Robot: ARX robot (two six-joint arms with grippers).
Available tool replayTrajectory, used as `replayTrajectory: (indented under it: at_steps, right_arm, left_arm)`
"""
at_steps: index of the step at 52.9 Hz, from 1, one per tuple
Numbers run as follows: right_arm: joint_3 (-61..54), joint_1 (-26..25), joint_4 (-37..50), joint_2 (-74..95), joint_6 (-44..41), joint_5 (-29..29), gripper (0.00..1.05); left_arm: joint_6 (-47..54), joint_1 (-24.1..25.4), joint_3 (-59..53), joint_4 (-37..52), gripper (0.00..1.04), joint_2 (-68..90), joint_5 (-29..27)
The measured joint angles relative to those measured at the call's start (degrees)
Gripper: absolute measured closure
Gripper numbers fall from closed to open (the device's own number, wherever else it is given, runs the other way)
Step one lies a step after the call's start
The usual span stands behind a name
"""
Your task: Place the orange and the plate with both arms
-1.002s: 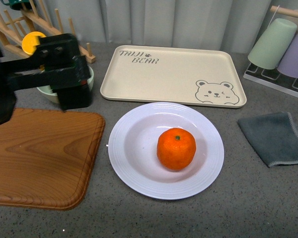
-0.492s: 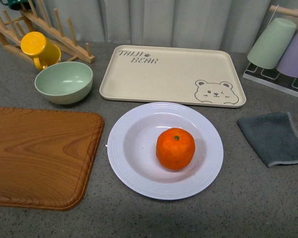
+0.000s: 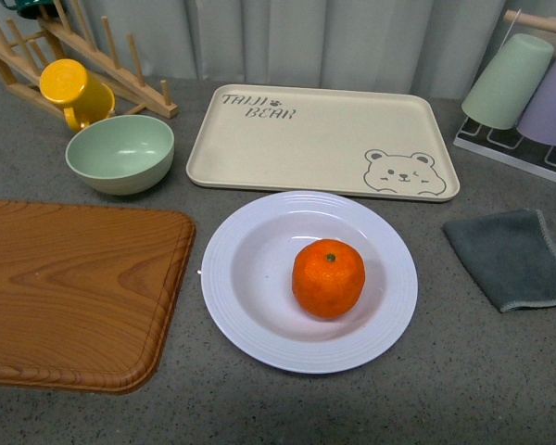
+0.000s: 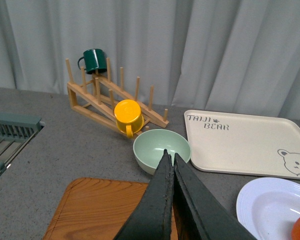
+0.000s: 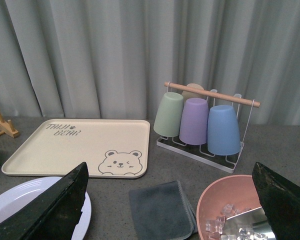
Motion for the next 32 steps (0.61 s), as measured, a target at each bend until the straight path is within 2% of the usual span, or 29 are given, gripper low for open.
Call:
replayTrajectory:
  at_steps: [32]
  right_arm:
    - [0.00,0.00,0.00,0.00,0.00,0.00,0.09]
  left_arm:
    - [0.00,0.07,-0.02,-13.92,1.01,-14.45,0.04]
